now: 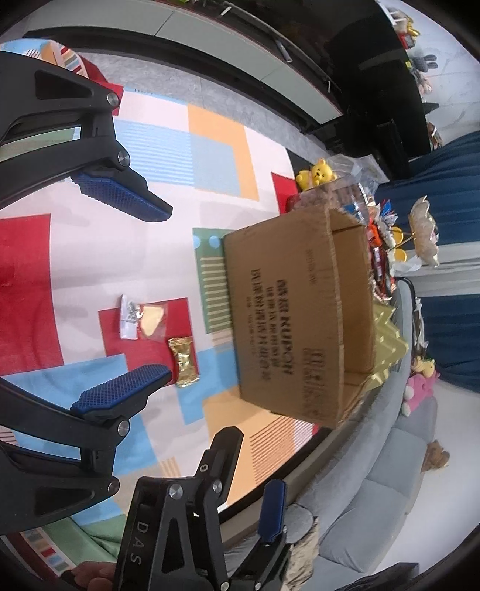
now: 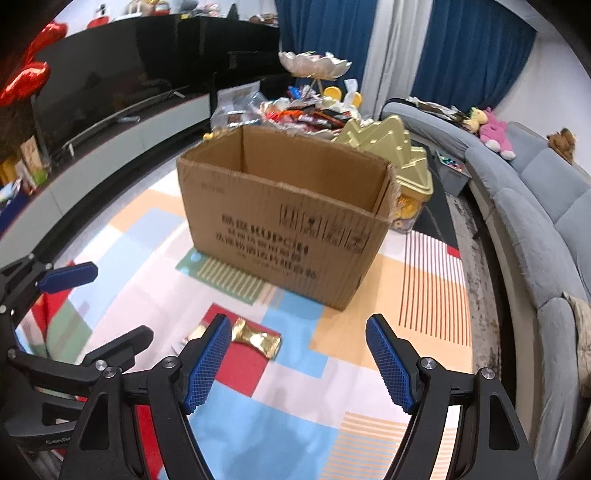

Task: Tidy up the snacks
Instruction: 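Withdraw both tools from the box toward the gold candy and clear packet, then grasp the clear cake packet with the left tool while the right tool grasps the gold candy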

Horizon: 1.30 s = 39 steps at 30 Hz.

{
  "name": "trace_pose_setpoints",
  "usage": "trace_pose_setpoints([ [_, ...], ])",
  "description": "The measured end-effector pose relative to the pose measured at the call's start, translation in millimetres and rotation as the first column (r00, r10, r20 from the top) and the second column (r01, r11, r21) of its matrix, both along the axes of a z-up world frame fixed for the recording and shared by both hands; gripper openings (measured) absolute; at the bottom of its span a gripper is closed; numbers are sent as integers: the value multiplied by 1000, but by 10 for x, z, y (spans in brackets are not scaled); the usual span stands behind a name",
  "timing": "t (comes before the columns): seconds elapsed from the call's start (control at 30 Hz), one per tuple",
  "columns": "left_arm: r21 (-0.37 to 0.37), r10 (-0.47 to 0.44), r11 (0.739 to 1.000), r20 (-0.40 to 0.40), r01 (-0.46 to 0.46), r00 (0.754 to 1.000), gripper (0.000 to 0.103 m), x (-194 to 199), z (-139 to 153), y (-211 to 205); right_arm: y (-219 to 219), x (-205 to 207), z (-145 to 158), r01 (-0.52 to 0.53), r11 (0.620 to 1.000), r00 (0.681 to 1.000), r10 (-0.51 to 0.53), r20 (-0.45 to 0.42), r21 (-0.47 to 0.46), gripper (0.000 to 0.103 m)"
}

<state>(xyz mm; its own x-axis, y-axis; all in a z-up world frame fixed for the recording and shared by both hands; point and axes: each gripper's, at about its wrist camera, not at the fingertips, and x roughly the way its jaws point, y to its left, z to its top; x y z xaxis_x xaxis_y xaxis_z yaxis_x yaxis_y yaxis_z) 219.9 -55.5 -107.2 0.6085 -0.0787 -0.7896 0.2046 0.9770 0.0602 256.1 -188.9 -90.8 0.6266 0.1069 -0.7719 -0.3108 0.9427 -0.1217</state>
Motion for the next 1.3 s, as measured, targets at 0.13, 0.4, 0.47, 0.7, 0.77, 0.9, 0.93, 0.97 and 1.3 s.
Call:
trace_pose_setpoints([
  [0.13, 12, -10, 1000, -6, 10, 1000, 79, -25, -128, -46, 6, -2, -132, -36, 999, 999, 36, -9, -18, 76],
  [0.4, 39, -9, 999, -12, 10, 1000, 79, -24, -362, -128, 3, 31, -408, -117, 992, 992, 115, -45, -44, 76],
  [0.47, 46, -7, 999, -7, 7, 1000, 79, -16, -404, -147, 3, 40, -471, -140, 989, 989, 138, -50, -48, 76],
  [0.7, 72, -17, 997, -6, 18, 1000, 79, 5, -587, -230, -33, 144, -668, -208, 978, 976, 207, -68, -13, 76],
  [0.77, 80, -19, 997, -8, 20, 1000, 79, 18, -634, -246, -25, 167, -721, -226, 974, 972, 225, -70, -7, 76],
  [0.9, 96, -16, 995, -19, 18, 1000, 78, 53, -735, -278, 10, 212, -825, -266, 964, 962, 265, -66, -12, 75],
  [0.93, 102, -13, 995, -21, 15, 1000, 78, 65, -762, -283, 18, 226, -842, -273, 962, 960, 272, -65, -14, 75],
  [0.97, 104, -11, 994, -23, 13, 1000, 77, 76, -783, -288, 25, 242, -862, -281, 960, 958, 279, -66, -15, 75],
  [1.3, 106, 18, 994, -33, -14, 999, 69, 193, -940, -308, 85, 450, -1080, -356, 935, 929, 355, -106, 8, 65],
])
